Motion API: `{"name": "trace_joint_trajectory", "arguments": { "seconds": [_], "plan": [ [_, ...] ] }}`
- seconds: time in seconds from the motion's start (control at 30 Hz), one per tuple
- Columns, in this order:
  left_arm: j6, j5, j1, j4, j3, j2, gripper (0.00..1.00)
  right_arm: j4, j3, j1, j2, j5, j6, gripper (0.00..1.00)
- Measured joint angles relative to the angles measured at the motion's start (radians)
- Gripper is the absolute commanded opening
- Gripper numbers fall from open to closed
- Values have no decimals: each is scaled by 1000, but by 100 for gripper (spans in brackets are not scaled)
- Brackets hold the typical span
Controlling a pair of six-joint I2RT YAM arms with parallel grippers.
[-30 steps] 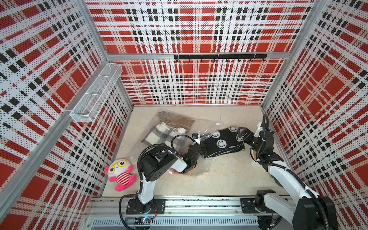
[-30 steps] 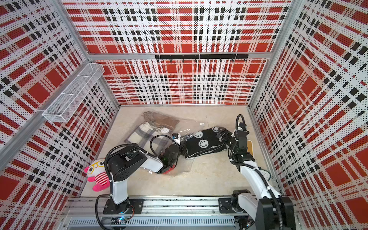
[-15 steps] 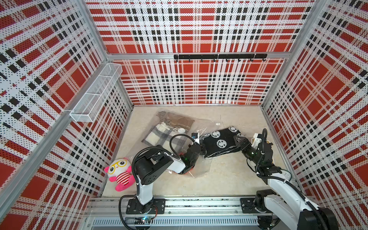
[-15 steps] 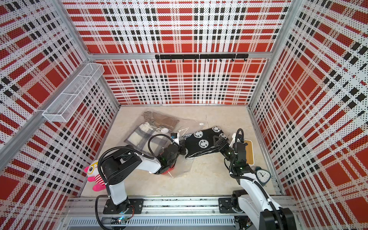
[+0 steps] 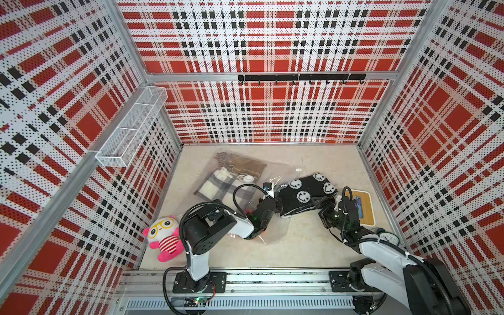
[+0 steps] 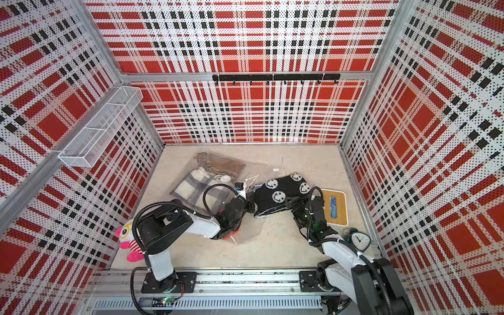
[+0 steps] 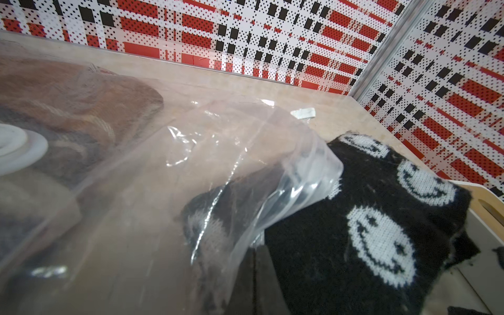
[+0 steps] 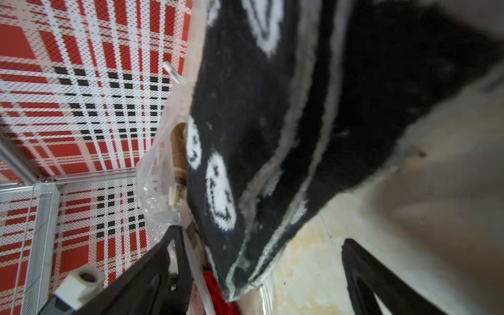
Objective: Take the scarf out of the vacuum bag
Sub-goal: Move the scarf to the corner of the board.
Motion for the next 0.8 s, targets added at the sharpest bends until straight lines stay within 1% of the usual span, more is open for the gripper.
{"name": "trace_joint_trajectory", "arguments": {
  "seconds": [0.17, 0.33, 0.5, 0.57, 0.6, 0.67, 0.7, 0.73, 0.77, 0.8],
  "plan": [
    [-1, -6, -1, -6, 2, 0, 0, 73, -3, 18, 109, 16, 53, 100],
    [-1, -17, -5, -10, 2, 0, 0, 238, 0, 39, 229, 28, 90, 100],
    [-1, -18, -6, -12, 2, 0, 0, 439, 26, 52, 399, 32, 119, 91],
    [-1, -18, -6, -17, 4, 0, 0, 522, 42, 53, 475, 31, 133, 79],
    [-1, -18, -6, -20, 6, 0, 0, 566, 48, 53, 517, 29, 138, 69],
    [-1, -18, -6, -25, 10, 0, 0, 658, 54, 56, 591, 25, 149, 38],
    [-1, -18, -6, -26, 10, 0, 0, 697, 56, 57, 641, 19, 148, 28],
    [-1, -18, -6, -26, 10, 0, 0, 740, 58, 57, 684, 13, 151, 24],
    [-1, -18, -6, -28, 10, 0, 0, 775, 63, 57, 721, 8, 155, 14],
    [-1, -18, -6, -29, 11, 0, 0, 821, 69, 56, 760, 1, 157, 0]
  ]
}}
